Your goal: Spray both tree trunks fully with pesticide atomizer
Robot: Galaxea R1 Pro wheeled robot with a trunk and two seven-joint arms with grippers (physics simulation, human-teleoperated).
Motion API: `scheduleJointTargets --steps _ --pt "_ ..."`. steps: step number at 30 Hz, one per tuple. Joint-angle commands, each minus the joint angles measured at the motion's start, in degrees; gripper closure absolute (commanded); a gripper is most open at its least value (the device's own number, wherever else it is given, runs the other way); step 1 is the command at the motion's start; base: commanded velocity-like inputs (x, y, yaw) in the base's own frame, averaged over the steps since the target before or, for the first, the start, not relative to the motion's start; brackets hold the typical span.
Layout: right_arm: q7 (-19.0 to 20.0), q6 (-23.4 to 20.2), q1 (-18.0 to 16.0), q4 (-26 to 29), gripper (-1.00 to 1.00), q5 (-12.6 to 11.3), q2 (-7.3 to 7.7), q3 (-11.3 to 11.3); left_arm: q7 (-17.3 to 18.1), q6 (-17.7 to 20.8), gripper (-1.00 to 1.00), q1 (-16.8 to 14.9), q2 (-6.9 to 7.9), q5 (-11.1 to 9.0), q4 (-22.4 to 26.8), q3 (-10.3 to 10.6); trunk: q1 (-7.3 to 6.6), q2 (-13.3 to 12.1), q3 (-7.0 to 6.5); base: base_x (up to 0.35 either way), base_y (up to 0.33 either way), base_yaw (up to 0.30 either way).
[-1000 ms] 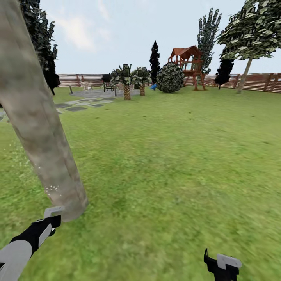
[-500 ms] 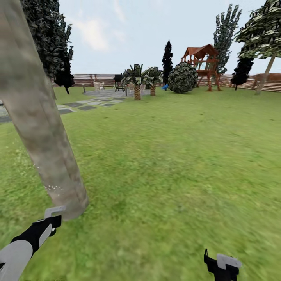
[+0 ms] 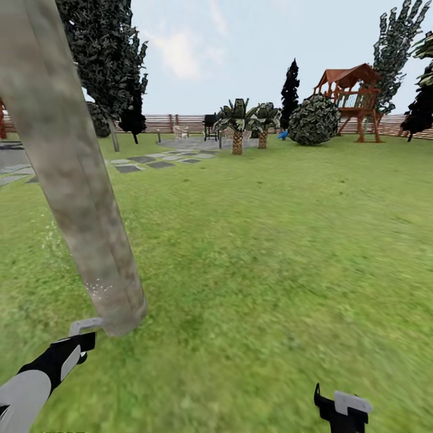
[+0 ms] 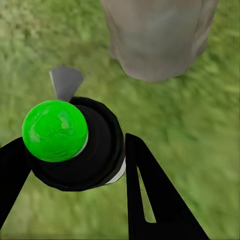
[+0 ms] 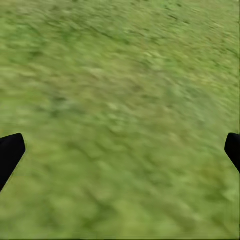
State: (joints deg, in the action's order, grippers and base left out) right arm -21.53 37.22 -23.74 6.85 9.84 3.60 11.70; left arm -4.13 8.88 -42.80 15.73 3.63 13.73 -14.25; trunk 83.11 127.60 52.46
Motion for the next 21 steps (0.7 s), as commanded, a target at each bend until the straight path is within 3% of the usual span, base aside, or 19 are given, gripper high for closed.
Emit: scheduleJointTargets --steps 1,12,17,19,21 --pt "0.0 0.0 0.0 0.0 -1.00 0.0 0.00 0.0 0.0 0.0 1.00 0.0 0.00 0.0 0.0 0.0 0.00 0.0 0.00 0.152 -0.051 0.266" --pt "0.0 0.0 0.0 0.0 -1.00 0.0 0.00 0.1 0.4 0.1 1.00 -0.1 0.03 0.1 1.0 0.2 0.00 0.0 0.00 0.023 -0.005 0.033" --pt "0.0 0.0 0.0 0.0 -1.00 0.0 0.00 0.1 0.7 1.1 1.00 -0.2 1.24 0.2 9.2 0.3 0.00 0.0 0.00 0.000 0.000 0.000" --pt "0.0 0.0 0.0 0.0 -1.00 0.0 0.00 0.1 0.7 1.9 1.00 -0.2 0.84 0.5 10.3 0.5 0.00 0.0 0.00 0.000 0.000 0.000" --pt "0.0 0.0 0.0 0.0 -1.00 0.0 0.06 0.1 0.7 2.6 1.00 -0.3 -2.21 0.6 10.7 2.1 0.00 0.0 0.00 0.000 0.000 0.000"
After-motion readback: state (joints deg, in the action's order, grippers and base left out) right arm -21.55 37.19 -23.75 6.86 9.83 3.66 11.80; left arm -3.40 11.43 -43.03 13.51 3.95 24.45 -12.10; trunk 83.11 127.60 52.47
